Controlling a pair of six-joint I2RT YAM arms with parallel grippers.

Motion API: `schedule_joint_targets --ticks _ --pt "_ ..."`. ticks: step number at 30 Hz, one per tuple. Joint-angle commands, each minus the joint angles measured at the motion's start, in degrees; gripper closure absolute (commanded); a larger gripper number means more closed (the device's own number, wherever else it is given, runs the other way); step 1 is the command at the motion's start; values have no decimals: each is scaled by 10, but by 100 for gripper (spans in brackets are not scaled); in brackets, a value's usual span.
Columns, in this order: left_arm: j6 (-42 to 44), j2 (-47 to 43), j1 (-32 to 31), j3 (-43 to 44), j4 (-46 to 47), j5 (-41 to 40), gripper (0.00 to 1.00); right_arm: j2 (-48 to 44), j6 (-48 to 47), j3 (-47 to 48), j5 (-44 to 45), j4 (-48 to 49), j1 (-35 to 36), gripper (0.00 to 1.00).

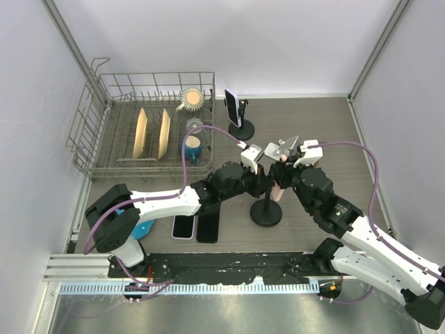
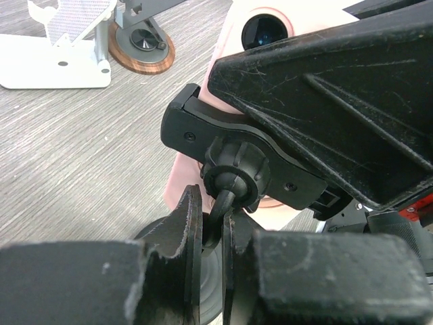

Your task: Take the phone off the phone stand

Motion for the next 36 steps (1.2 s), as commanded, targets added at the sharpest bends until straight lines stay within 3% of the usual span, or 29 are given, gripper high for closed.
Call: schedule_joint_targets --ticks 1,9,18,36 --pt "-42 -2 124 16 -20 -283 100 -8 15 11 -89 -146 40 99" --pt "-29 -28 123 -32 17 -283 100 -10 46 31 18 -189 39 99" --pt "51 -67 79 -49 48 -319 100 21 108 55 158 -240 39 99" --pt "68 -85 -8 -88 91 -357 100 89 180 84 294 -283 33 99"
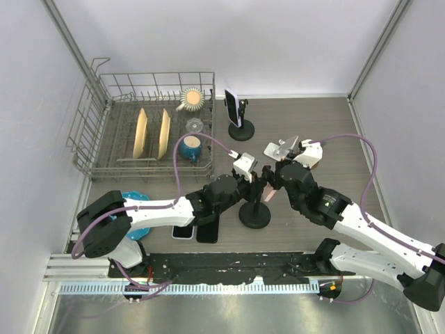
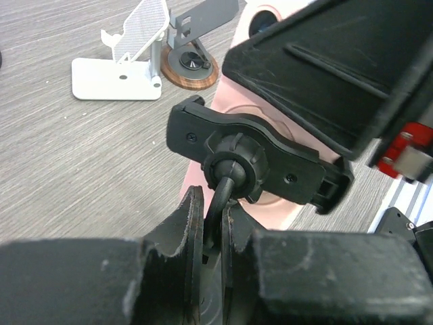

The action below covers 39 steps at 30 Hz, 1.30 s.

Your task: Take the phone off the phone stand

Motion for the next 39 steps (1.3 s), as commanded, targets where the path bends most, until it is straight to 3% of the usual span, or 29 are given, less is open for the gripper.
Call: schedule_joint_targets --ticks 1,13,23,32,39 --pt "8 -36 21 -19 39 -235 100 4 -36 7 131 -161 -22 99" --pt "12 -30 -4 -46 82 -215 100 0 -85 5 106 -81 -46 99" --pt "73 -8 -1 -49 157 -167 100 -159 -199 -51 -4 46 -46 99" --pt "142 65 60 17 226 -54 100 -270 -230 -81 -47 60 -46 99" --pt "208 158 104 87 256 8 100 -303 -239 -89 -59 59 -46 99"
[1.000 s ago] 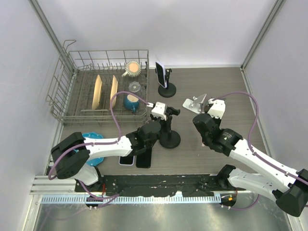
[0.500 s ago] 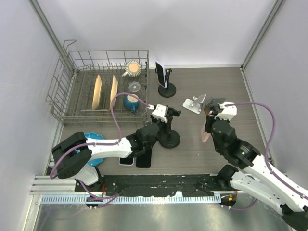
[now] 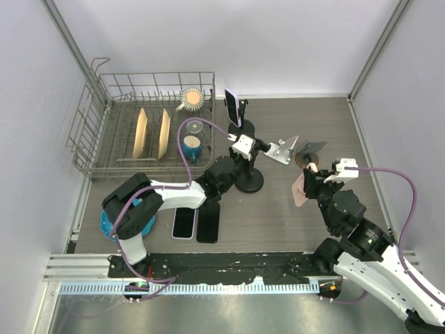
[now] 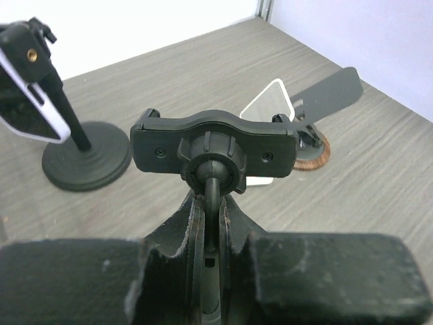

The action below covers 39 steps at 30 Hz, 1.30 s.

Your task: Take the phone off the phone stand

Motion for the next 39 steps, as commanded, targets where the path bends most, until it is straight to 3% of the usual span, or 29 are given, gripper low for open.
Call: schedule_joint_targets --ticks 1,13,19,20,24,27,35,39 --pt "58 54 24 63 79 56 100 -17 -15 8 -7 54 -1 99" --pt "47 160 77 177 83 122 100 -18 -36 7 0 53 -1 99" --pt "49 182 81 191 68 126 97 -10 -39 11 -1 54 -1 99" --pt "49 181 81 188 69 126 94 -10 -39 12 -3 54 -1 99" --pt "48 156 81 159 69 130 62 -8 -33 19 -12 48 -1 99" --pt "47 119 81 133 62 126 44 -3 -22 31 -13 35 -1 99" --pt "38 -19 58 54 45 84 14 30 38 63 7 -12 -1 99" --pt "57 -85 19 1 33 38 7 48 78 73 25 -23 -1 99"
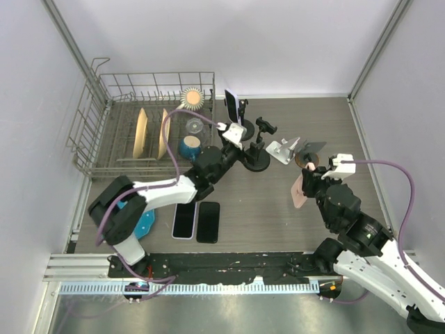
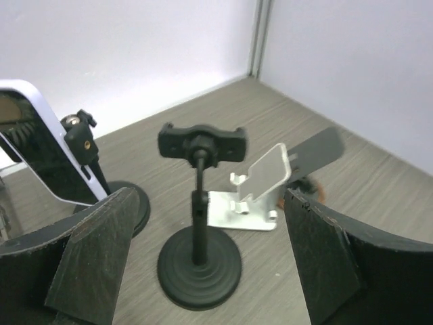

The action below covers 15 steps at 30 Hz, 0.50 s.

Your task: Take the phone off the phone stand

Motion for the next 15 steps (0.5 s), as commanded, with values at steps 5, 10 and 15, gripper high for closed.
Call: schedule_joint_targets --ticks 5,10,15 --pt "85 -121 -123 -74 15 -118 0 47 117 55 38 -3 -1 99" --pt "162 -127 -217 -80 15 -169 0 74 184 68 58 -20 -1 99" --pt "200 -117 -290 -84 22 -190 0 81 243 75 72 -38 -1 99"
